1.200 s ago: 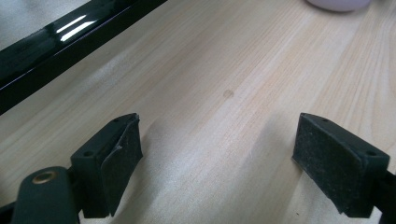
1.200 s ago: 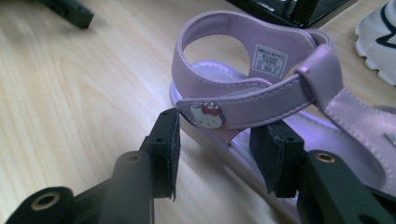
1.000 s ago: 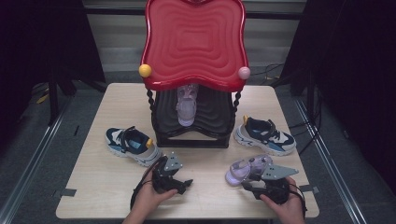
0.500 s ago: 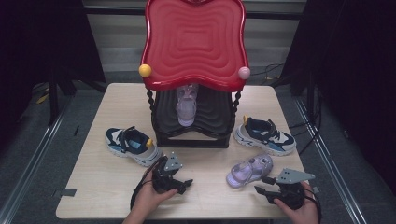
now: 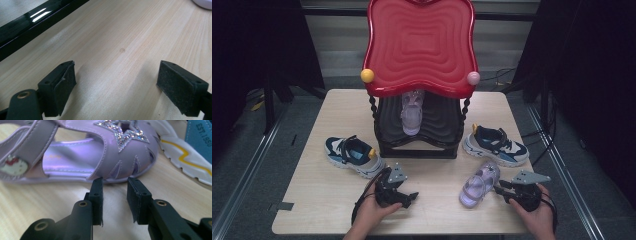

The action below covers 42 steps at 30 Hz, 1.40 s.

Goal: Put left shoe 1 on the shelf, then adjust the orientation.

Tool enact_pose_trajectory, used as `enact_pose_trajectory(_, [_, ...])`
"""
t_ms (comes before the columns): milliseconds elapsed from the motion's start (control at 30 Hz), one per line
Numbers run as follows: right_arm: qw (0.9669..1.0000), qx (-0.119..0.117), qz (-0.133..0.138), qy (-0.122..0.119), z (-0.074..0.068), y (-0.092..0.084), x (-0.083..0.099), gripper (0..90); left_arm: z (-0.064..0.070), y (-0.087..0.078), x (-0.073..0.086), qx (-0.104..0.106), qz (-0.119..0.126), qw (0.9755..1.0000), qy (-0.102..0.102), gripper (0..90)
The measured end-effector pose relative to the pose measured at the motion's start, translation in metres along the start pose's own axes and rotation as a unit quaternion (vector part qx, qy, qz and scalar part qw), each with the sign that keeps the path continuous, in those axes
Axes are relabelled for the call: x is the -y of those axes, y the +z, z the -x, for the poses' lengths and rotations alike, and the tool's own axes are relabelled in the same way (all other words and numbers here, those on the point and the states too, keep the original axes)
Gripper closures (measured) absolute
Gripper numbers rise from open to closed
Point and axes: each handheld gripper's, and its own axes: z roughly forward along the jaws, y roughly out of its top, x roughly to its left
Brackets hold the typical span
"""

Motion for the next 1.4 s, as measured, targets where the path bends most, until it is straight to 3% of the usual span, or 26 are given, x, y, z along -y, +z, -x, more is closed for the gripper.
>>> enact_pose_trajectory(300, [0.9999,0.008,0.009,0.005,0.004,0.013,-0.009,66.0,0.000,0.000,0.000,-0.001,0.000,1.0000,0.001,14.6])
enact_pose_trajectory(800, [0.9996,-0.002,0.021,0.019,0.009,0.039,-0.028,64.4,0.000,0.000,0.000,0.000,0.000,1.0000,0.000,14.7])
enact_pose_trajectory(1100, [0.9988,0.001,0.038,0.030,0.010,0.015,-0.019,55.5,0.000,0.000,0.000,0.000,0.001,1.0000,0.000,14.7])
enact_pose_trajectory(1300, [0.9990,-0.015,0.039,0.013,0.003,-0.002,-0.011,55.0,0.000,0.000,0.000,0.000,0.001,1.0000,0.000,14.7])
enact_pose_trajectory(1400, [0.9985,-0.036,0.038,0.018,0.001,-0.004,-0.005,53.8,0.000,0.000,0.000,-0.002,0.000,1.0000,0.002,14.7])
